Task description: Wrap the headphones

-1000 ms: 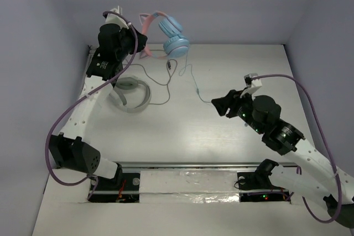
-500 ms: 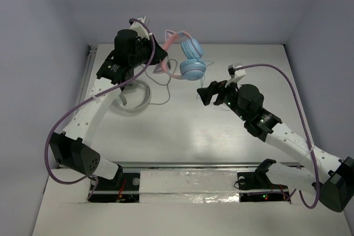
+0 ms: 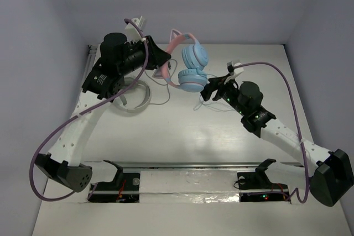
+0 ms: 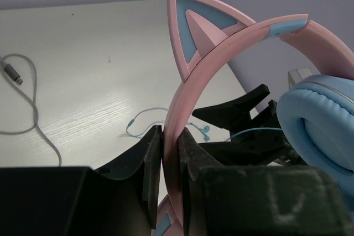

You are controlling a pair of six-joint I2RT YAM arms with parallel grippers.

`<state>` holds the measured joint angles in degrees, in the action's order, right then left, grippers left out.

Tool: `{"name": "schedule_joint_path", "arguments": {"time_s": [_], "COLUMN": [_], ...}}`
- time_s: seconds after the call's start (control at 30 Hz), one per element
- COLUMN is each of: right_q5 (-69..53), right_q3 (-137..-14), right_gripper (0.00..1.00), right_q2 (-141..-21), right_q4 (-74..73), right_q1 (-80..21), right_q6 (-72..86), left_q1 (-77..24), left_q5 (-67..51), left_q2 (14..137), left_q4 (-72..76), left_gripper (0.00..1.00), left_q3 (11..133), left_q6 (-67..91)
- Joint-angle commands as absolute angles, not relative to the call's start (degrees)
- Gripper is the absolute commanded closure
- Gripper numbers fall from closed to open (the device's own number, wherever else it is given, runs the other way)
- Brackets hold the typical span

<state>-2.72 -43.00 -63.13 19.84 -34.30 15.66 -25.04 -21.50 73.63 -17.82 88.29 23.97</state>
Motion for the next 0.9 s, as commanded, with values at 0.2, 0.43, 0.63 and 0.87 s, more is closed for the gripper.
{"name": "schedule_joint_path", "arguments": {"time_s": [0.2, 0.43, 0.63, 0.87], "right_q5": [-10.18, -16.87, -22.06, -21.36], "right_q3": [-40.7, -38.32, -38.67, -34.55], "right_gripper": [0.3, 0.43, 0.68, 0.79], "right_q2": [-60.47, -64.77, -66.01, -59.25], "right_q4": [28.91, 34.53, 34.98, 31.83], "right_q1": [-34.45, -34.45, -34.45, -34.45], "right_q6": [14.32, 17.57, 18.98, 22.41], "left_q1": [-25.49, -25.49, -25.49, -25.49], "left_q5": [-25.05, -28.39, -27.69, -24.0], "left_q2": [67.85, 68.73, 68.91, 72.5], "left_q4": [-16.79, -14.59, -14.94, -16.35], "left_gripper": [1.0, 1.0, 1.0, 1.0], "left_q3": [94.3, 96.33, 97.82, 102.64], "left_q6": [26.98, 29.62, 29.62, 27.78]}}
